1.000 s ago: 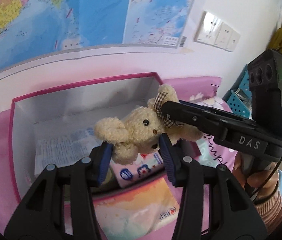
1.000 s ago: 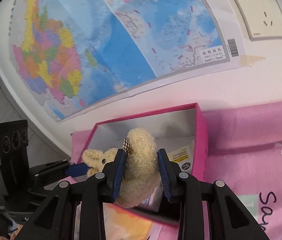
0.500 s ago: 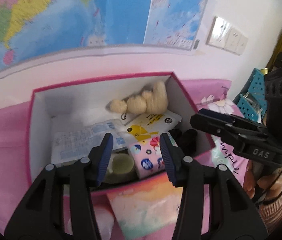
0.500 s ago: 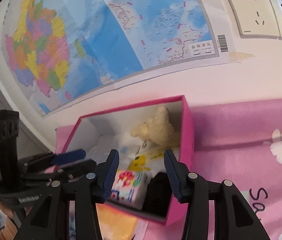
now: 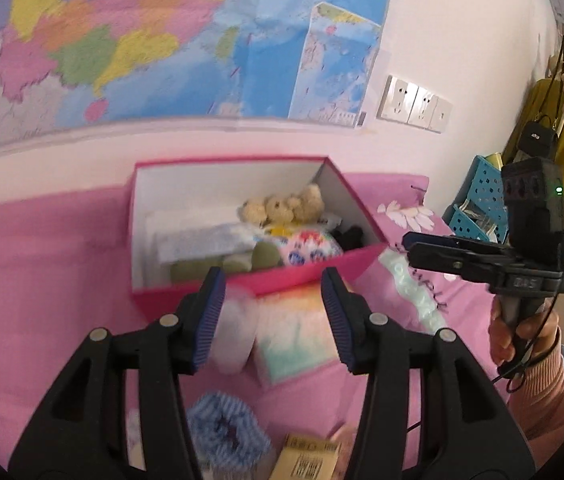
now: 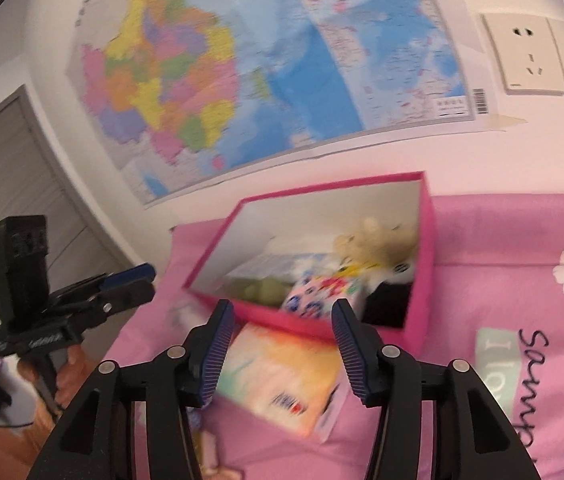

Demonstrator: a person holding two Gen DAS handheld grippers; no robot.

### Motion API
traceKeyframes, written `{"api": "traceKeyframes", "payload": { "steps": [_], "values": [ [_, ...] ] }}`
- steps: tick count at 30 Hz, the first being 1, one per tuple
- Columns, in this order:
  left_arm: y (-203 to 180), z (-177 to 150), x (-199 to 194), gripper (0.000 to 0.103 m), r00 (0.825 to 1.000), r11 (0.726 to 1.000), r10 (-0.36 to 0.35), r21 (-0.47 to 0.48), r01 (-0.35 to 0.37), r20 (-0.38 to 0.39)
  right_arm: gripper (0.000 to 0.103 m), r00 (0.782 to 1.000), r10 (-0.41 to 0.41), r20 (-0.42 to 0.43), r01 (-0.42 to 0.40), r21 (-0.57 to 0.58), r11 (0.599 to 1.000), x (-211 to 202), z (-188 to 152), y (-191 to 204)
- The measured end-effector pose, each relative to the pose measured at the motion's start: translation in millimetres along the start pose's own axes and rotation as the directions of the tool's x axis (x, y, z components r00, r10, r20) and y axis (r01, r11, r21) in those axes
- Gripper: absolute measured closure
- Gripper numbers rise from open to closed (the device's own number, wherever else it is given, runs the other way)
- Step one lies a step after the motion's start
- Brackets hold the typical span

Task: Organize soft objects
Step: 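Move the right gripper back to the blue gingham scrunchie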

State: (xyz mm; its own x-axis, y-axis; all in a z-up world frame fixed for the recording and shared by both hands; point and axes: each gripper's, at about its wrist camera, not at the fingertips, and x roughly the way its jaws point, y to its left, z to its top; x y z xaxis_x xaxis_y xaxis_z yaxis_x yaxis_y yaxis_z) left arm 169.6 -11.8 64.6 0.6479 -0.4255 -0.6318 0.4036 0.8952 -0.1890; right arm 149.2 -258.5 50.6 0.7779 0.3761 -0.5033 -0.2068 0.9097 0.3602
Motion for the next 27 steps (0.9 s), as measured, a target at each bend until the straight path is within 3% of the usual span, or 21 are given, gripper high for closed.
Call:
{"api": "traceKeyframes", "payload": {
  "steps": [7,14,22,27],
  "values": [
    [21.6,-46.5,1.2,0.051,0.995,0.998,0.043,-0.046,-0.047,-0.085,0.050,0.987,0.123,-0.102,-0.132,-0.080,0.988,6.0,-30.1,45.1],
    [46.0,-85.9,5.3,0.051,0.985,0.988,0.072,-0.123,-0.092,-0.154,0.050,0.945,0.184,-0.272,-0.214,-0.086,0.973,58.9,-70.4,78.1],
    [61.5,-113.7,8.2,0.051,0.978,0.978,0.077,-0.178,-0.112,-0.193,0.050,0.904,0.175,-0.390,-0.207,-0.042,0.977,122.9,-100.7,93.7],
    [67.2,-121.7,8.4,0.051,0.977,0.976,0.066,-0.190,-0.105,-0.203,0.050,0.904,0.140,-0.403,-0.163,-0.022,0.986,147.0,-103.5,93.3]
  ]
}}
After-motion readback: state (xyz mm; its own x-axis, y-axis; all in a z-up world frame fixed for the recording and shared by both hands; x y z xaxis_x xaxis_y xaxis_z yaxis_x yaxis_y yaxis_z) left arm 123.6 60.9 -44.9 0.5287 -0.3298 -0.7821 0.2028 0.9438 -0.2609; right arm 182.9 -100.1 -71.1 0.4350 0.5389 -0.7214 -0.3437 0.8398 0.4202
